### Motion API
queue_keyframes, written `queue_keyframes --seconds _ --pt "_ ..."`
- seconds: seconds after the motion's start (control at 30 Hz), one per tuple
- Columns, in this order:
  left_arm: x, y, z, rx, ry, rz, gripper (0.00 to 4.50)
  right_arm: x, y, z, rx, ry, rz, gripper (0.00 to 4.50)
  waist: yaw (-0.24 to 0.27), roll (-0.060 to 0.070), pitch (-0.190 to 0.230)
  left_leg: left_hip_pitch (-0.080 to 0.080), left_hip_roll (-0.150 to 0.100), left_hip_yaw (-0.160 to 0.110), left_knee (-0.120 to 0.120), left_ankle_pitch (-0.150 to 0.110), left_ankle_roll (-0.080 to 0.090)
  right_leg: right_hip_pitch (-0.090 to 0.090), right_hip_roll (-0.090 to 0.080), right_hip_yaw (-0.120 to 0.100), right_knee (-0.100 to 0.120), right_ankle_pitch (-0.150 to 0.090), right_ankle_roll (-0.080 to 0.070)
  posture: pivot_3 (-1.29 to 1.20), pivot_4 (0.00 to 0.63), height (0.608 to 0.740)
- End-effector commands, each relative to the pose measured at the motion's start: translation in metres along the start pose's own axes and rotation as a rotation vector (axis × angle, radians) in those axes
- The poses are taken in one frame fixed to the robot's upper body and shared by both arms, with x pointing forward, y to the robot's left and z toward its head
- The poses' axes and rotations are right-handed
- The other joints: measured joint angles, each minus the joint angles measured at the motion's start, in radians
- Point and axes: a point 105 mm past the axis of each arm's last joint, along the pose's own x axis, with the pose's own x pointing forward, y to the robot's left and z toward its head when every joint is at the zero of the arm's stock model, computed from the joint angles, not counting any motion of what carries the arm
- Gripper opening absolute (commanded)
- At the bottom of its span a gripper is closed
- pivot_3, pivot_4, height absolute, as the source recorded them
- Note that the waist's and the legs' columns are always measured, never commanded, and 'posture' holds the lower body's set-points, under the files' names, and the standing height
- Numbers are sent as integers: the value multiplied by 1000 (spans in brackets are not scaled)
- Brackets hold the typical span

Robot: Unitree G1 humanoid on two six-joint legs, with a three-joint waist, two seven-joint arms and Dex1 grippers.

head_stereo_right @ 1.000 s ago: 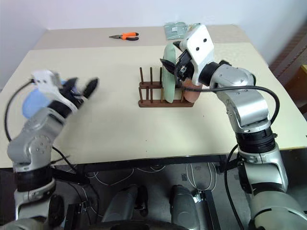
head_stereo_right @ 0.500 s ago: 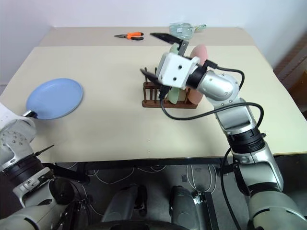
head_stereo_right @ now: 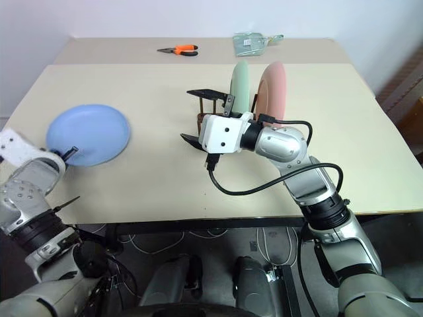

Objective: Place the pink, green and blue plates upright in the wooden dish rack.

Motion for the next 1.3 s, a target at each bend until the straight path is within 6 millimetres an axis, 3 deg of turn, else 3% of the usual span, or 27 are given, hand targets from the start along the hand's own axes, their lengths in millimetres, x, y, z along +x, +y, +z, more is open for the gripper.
queue_keyframes --seconds 0.03,0.27,0.57,0.7,0.9,0.93,1.03,1.07,1.13,1.2,1.3 --pt "-30 -66 42 133 -214 -276 43 9 -5 12 -30 -37 15 4500 -1 0 0 0 0 0 0 0 -1 0 0 0 0 0 0 0 150 740" --pt "-67 -112 55 160 -252 -469 43 44 20 14 -139 -81 116 4500 -31 0 0 1 1 0 -1 1 -1 0 2 1 1 0 0 0 150 740" --pt "-92 -140 56 133 -218 -579 43 74 19 3 -244 -72 95 4500 -22 0 0 0 1 -1 0 2 -2 0 2 1 1 0 0 0 150 740" --pt "-97 -144 52 150 -203 -602 0 75 14 0 -256 -67 72 3182 -24 0 0 0 1 -1 0 2 -2 0 3 1 1 0 0 0 150 740" --pt "-96 -144 54 117 -193 -625 0 70 14 -3 -272 -54 67 143 -26 0 0 1 1 -1 0 2 -2 0 3 1 1 0 0 0 150 740" --pt "-96 -145 56 106 -196 -635 0 69 13 -4 -273 -51 63 62 -25 0 0 1 1 -1 -1 2 -2 0 3 2 1 0 0 0 150 740" --pt "-99 -146 67 42 -235 -670 971 67 9 -3 -284 -45 43 0 -23 0 1 0 1 -2 -1 2 -2 0 3 1 0 0 0 0 150 740" --pt "-99 -141 81 -25 -285 -656 1470 66 8 -2 -286 -47 40 0 -22 0 1 0 1 -2 0 2 -2 0 3 1 0 0 0 0 150 740" --pt "-88 -117 111 -179 -380 -546 2460 65 6 2 -289 -64 37 0 -23 0 1 0 1 -2 0 2 -2 0 3 1 0 0 0 0 150 740" --pt "-73 -86 126 -203 -429 -394 3438 63 0 11 -263 -103 22 0 -32 0 1 1 1 -2 -1 2 -2 0 3 1 0 0 -1 0 150 740" --pt "-58 -56 128 43 -486 -234 3438 57 -21 35 -109 -207 -43 0 -49 1 1 3 1 -1 -4 3 -3 0 4 2 2 -1 -1 0 150 740"
